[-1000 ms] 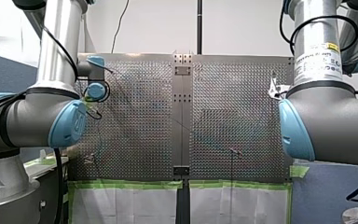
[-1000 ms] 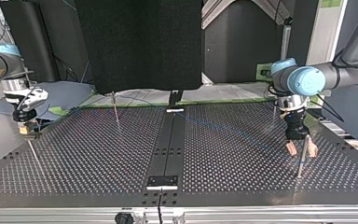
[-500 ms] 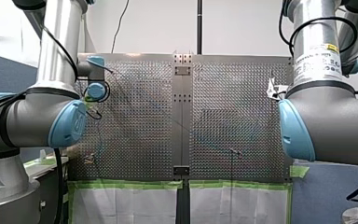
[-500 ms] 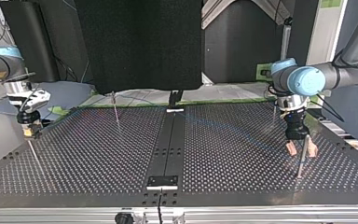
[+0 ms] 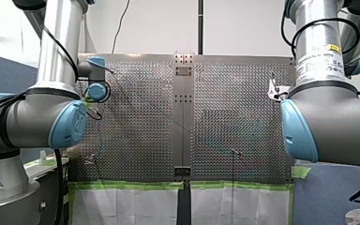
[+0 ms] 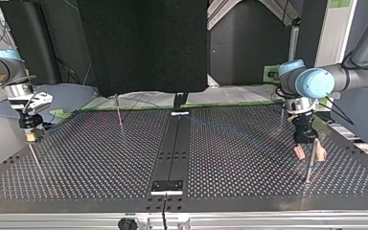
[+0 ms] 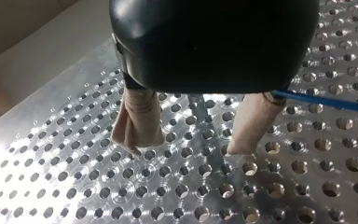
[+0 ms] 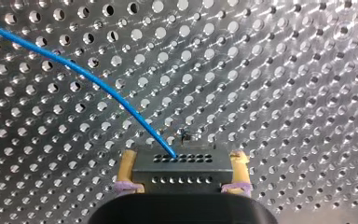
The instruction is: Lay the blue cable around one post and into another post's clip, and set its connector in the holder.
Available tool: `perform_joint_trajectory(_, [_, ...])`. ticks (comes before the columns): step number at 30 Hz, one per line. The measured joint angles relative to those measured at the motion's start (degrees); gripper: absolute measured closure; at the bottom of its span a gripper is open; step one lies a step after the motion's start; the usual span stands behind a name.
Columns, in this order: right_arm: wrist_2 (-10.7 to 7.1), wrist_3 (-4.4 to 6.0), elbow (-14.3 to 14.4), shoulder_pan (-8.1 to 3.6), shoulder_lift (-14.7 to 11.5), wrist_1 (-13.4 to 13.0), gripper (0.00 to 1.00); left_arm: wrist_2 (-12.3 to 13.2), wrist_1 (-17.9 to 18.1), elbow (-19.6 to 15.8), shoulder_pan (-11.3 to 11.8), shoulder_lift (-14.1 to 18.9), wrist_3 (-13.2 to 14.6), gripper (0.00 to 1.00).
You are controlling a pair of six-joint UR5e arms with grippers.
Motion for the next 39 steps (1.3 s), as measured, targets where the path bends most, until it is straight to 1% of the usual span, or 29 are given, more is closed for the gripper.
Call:
perform_joint_trajectory(8, [-0.72,0.24,-0.09,-0.35,0.02,-0.83,1.00,0.00,0.02,0.00,0.00,0.00,0.22,0.00])
perform_joint_trajectory(19, [-0.80,0.60,-0.26,-0.51,-0.03,-0.87,1.00,0.00,0.01,0.00,0.01,0.00,0.52,0.00])
perform_joint_trajectory(25, [-0.52,0.29,-0.19,-0.41,0.05,0.71,1.00,0.00,0.01,0.00,0.00,0.00,0.59,0.00])
perform_joint_trajectory(29, [-0.06,-0.42,-0.29,-0.30,-0.29,2.69,1.00,0.00,-0.03,0.00,0.00,0.00,0.66,0.00])
perform_joint_trajectory(32, [0.67,-0.68,-0.29,-0.19,-0.71,3.91,1.00,0.00,-0.06,0.00,-0.01,-0.01,0.68,0.00])
perform_joint_trajectory(36, [1.43,-0.64,-0.30,-0.18,-1.53,4.42,1.00,0.00,-0.07,0.00,-0.01,-0.01,0.69,0.00])
perform_joint_trajectory(39, [1.54,-0.46,-0.31,-0.27,-1.92,4.37,1.00,0.00,-0.07,0.00,-0.01,0.00,0.73,0.00])
